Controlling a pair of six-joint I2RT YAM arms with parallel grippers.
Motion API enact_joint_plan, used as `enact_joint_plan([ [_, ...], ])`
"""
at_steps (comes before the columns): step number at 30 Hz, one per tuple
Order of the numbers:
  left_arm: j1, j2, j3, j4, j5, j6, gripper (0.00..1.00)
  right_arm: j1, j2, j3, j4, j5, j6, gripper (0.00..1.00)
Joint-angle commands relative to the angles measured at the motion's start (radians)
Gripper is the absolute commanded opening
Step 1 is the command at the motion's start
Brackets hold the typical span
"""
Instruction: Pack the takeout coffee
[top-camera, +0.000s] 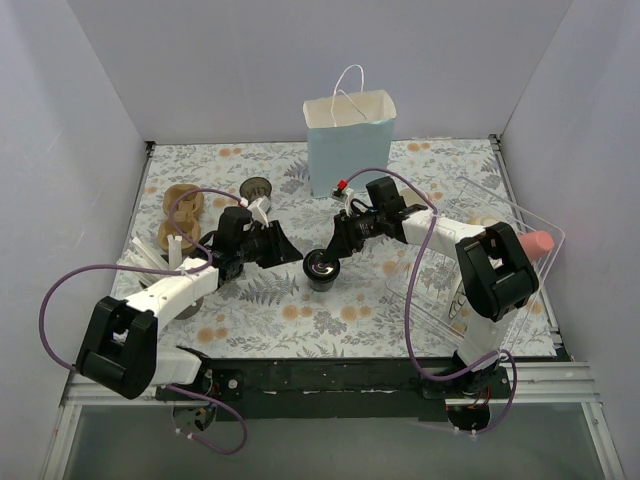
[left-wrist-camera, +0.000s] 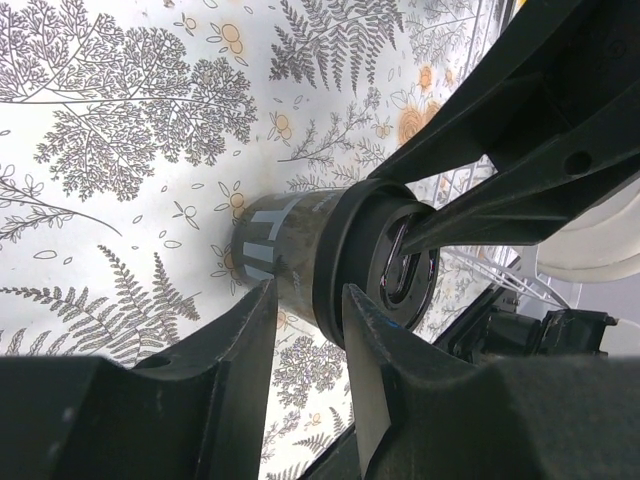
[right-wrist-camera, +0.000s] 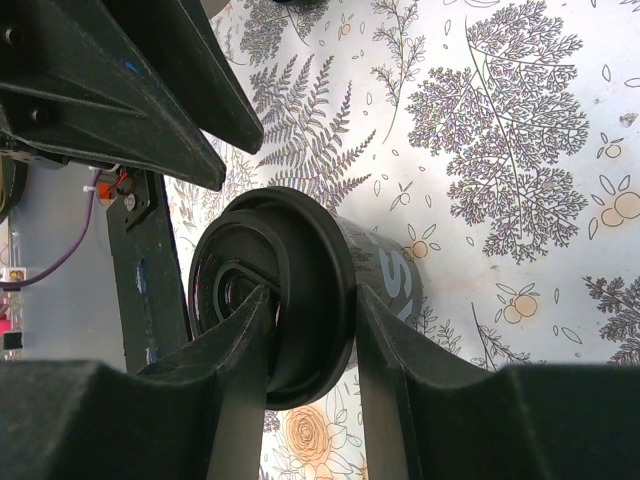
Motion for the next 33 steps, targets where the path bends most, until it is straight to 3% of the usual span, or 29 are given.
enact_joint_plan([
  [1,0.004,-0.017,0.002,0.012,0.041,0.023,0.31,0.015,0.086,-0.091,-0.212,0.222,-0.092,0.33],
  [11,0.004,0.052,-0.035,0.061,0.062,0.019,0.31,0.015,0.086,-0.099,-0.203,0.219,-0.082,0.33],
  [20,-0.004,0.084,-0.075,0.125,0.04,-0.012,0.24,0.015,0.089,-0.128,-0.168,0.214,-0.066,0.33],
  [28,-0.085,0.197,-0.282,0.319,0.069,-0.182,0.17,0.015,0.072,-0.242,-0.02,0.211,0.033,0.33],
  [33,-0.093,0.233,-0.32,0.302,0.019,-0.192,0.16,0.015,0.052,-0.272,-0.006,0.231,0.036,0.32],
])
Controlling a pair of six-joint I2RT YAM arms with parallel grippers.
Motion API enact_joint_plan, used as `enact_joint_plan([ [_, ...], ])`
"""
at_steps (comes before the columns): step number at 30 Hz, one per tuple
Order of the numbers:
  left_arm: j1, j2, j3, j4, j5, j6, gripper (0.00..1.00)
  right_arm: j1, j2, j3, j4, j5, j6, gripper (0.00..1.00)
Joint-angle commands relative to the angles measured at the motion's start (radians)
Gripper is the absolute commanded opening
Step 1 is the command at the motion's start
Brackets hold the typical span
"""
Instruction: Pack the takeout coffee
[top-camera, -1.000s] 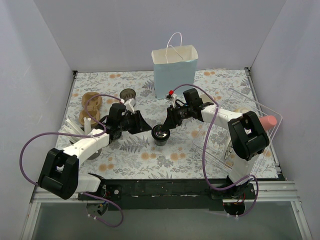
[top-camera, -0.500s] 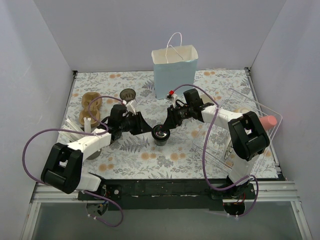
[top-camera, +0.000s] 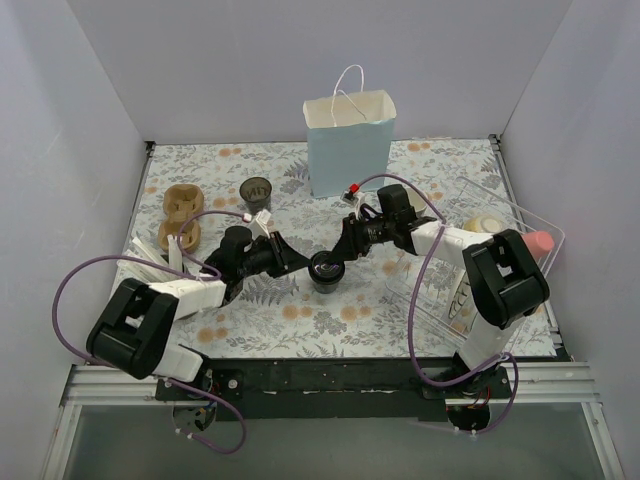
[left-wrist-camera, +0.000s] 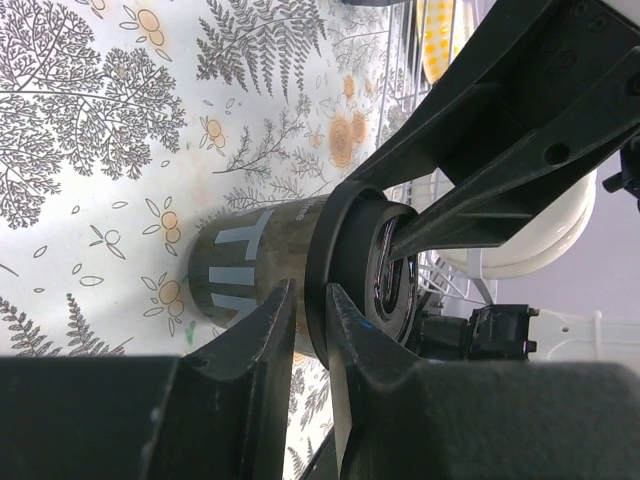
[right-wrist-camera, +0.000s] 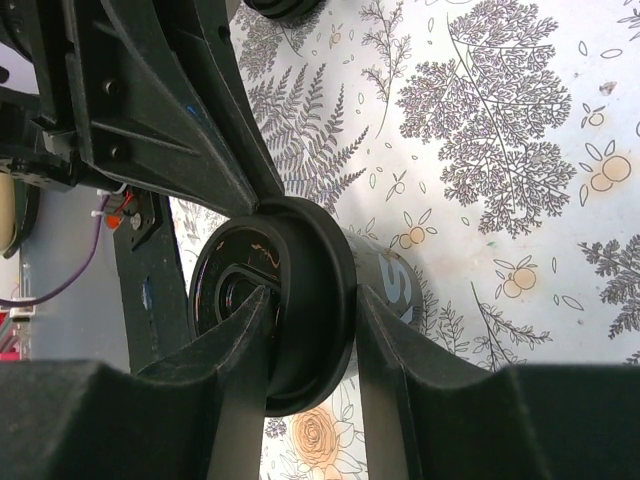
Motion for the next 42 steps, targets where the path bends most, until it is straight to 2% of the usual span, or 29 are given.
enact_joint_plan([
  [1,-0.068,0.1,-0.098,-0.225,-0.085,0.022,0.17,0.041,0.1,-0.128,-0.19,0.235,-0.079,0.32],
  [4,-0.068,0.02,-0.057,-0.318,-0.119,0.042,0.18,0.041,0.09,-0.119,-0.21,0.238,-0.09,0.32],
  [10,-0.041,-0.077,0.15,-0.53,-0.226,0.108,0.24,0.041,0.049,-0.076,-0.233,0.244,-0.068,0.32],
  [14,-0.007,-0.069,0.288,-0.627,-0.257,0.152,0.39,0.041,0.038,-0.059,-0.253,0.248,-0.051,0.32],
  [17,0.007,-0.085,0.384,-0.696,-0.289,0.197,0.49,0.041,0.024,-0.055,-0.26,0.245,-0.039,0.37],
  [22,0.022,-0.106,0.522,-0.795,-0.315,0.269,0.56,0.038,-0.037,-0.019,-0.288,0.246,-0.009,0.44],
  [30,0.027,-0.111,0.573,-0.852,-0.312,0.376,0.62,0.036,-0.095,0.07,-0.378,0.293,-0.012,0.54],
  [35,0.027,-0.152,0.546,-0.832,-0.298,0.422,0.72,0.036,-0.109,0.085,-0.398,0.298,-0.024,0.61],
  [42,0.027,-0.197,0.498,-0.808,-0.245,0.545,0.78,0.036,-0.12,0.159,-0.458,0.309,-0.059,0.61],
])
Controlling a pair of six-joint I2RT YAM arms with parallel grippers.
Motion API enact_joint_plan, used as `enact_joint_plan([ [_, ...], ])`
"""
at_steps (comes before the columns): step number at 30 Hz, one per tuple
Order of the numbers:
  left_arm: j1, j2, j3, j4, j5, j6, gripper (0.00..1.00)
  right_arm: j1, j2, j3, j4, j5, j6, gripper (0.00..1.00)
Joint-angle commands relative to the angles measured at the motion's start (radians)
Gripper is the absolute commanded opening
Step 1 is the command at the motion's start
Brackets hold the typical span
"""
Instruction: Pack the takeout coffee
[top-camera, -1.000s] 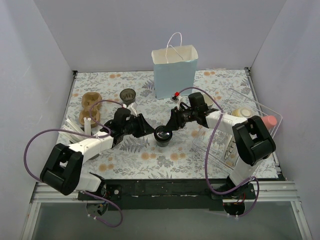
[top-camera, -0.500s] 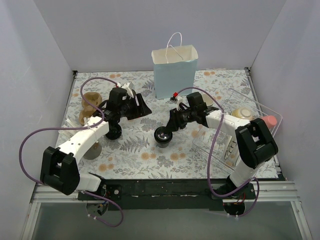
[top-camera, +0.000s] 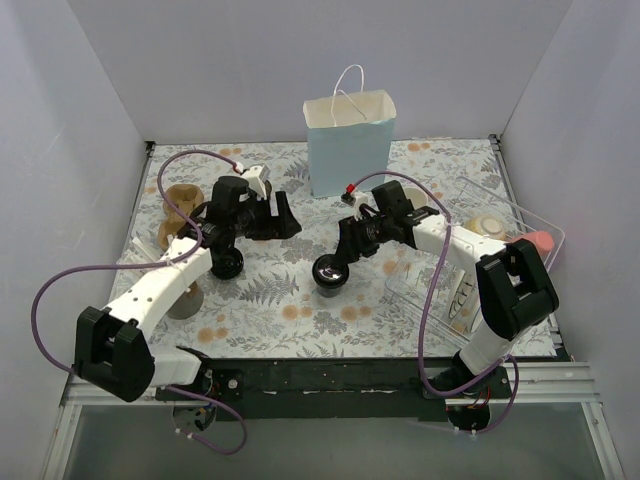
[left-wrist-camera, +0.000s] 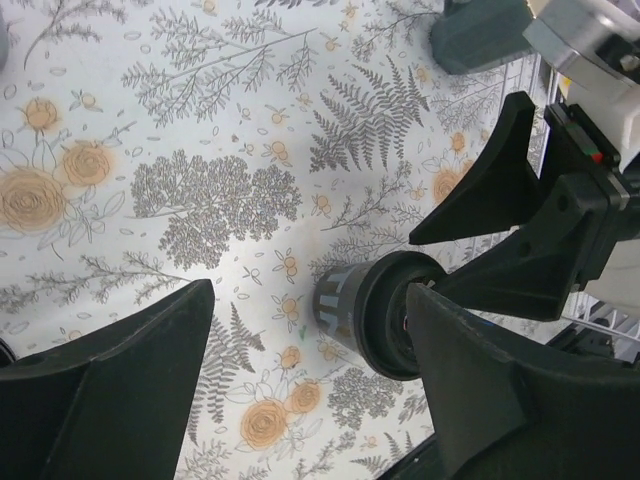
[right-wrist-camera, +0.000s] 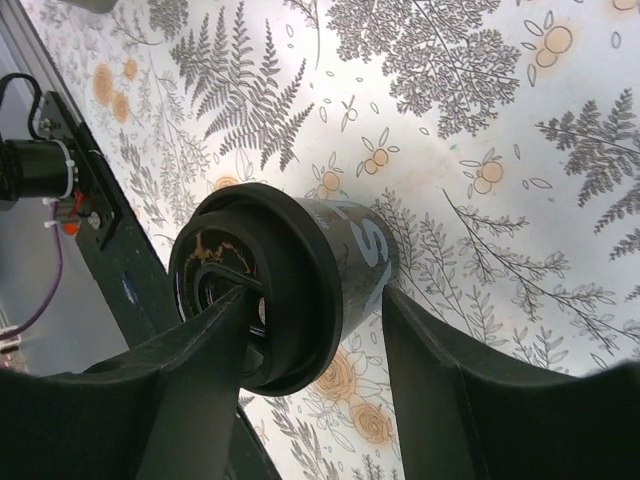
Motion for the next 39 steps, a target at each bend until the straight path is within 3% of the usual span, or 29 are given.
enact_joint_plan([
  [1,0.004,-0.073,-0.051,0.021,0.041,0.114,0.78,0.002,-0.02,0.067,-0.114,0.07,-0.068,0.61],
  [10,0.004,-0.175,-0.16,0.116,0.051,0.148,0.82,0.002,-0.039,0.127,-0.186,0.101,-0.092,0.58],
  [25,0.004,-0.206,-0.169,0.121,0.016,0.159,0.83,0.039,-0.082,0.14,-0.209,0.171,-0.078,0.44],
  [35,0.004,-0.22,-0.175,0.121,-0.013,0.161,0.83,0.111,-0.082,0.157,-0.237,0.295,-0.06,0.43],
  [39,0.004,-0.232,-0.178,0.121,-0.036,0.161,0.83,0.13,-0.085,0.161,-0.243,0.332,-0.055,0.29],
])
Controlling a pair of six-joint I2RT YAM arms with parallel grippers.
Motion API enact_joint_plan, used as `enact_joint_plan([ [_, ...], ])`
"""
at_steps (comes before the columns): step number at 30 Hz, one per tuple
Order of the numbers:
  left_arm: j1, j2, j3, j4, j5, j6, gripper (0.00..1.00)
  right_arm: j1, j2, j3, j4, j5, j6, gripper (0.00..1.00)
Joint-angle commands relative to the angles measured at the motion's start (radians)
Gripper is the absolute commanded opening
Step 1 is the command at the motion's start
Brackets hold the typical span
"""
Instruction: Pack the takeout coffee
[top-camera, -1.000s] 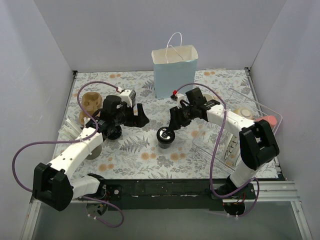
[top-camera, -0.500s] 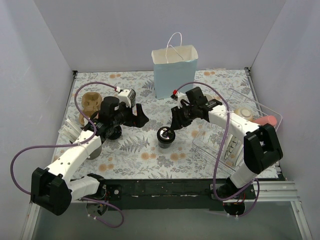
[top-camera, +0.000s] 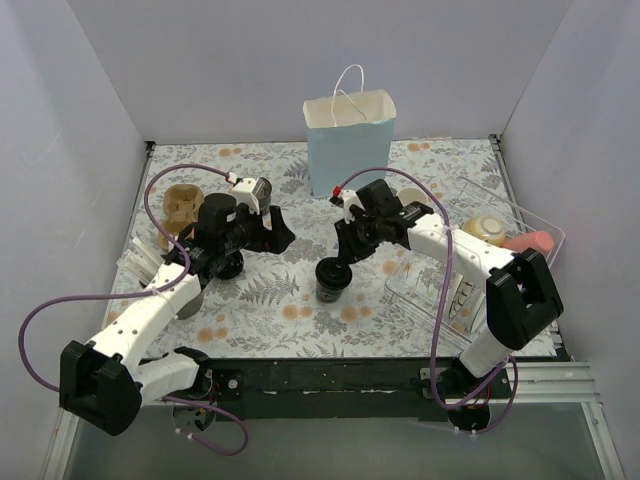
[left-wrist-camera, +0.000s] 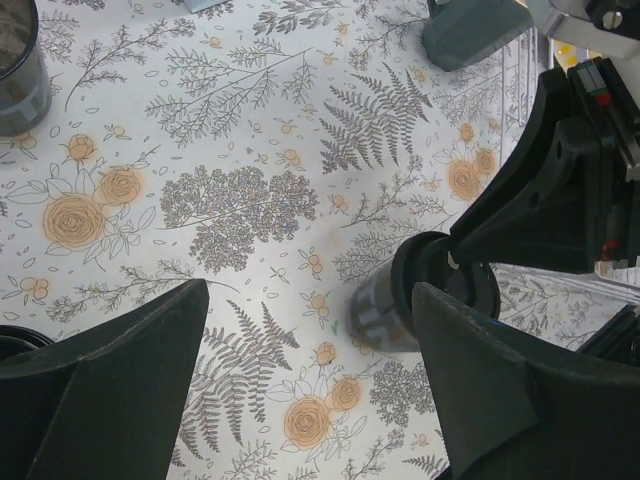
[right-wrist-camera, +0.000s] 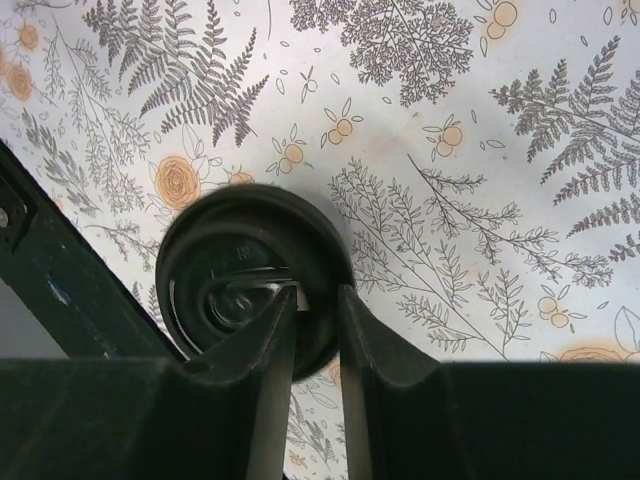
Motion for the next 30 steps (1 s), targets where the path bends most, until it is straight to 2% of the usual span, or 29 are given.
enact_joint_plan([
  [1,0.003,-0.05,-0.016,0.019,-0.041,0.017,0.83,0.021,-0.038,0.047,-0.008,0.071,0.008,0.19],
  [4,0.003,-0.061,-0.024,0.021,-0.063,0.017,0.83,0.022,-0.062,0.043,0.003,0.1,0.019,0.02],
  [13,0.003,-0.079,-0.033,0.024,-0.094,0.015,0.83,0.015,-0.096,0.056,-0.075,0.39,-0.002,0.01],
  [17,0.003,-0.084,-0.036,0.025,-0.101,0.015,0.83,-0.014,-0.139,0.001,-0.033,0.516,0.001,0.01],
  [20,0.003,-0.085,-0.036,0.027,-0.101,0.015,0.83,-0.076,-0.153,-0.042,0.015,0.519,0.005,0.01],
  [25,0.003,-0.078,-0.036,0.028,-0.089,0.014,0.83,-0.184,-0.138,-0.097,0.125,0.432,0.039,0.01],
  [30,0.003,-0.082,-0.036,0.028,-0.103,0.015,0.83,-0.209,-0.076,-0.077,0.133,0.436,0.07,0.01],
])
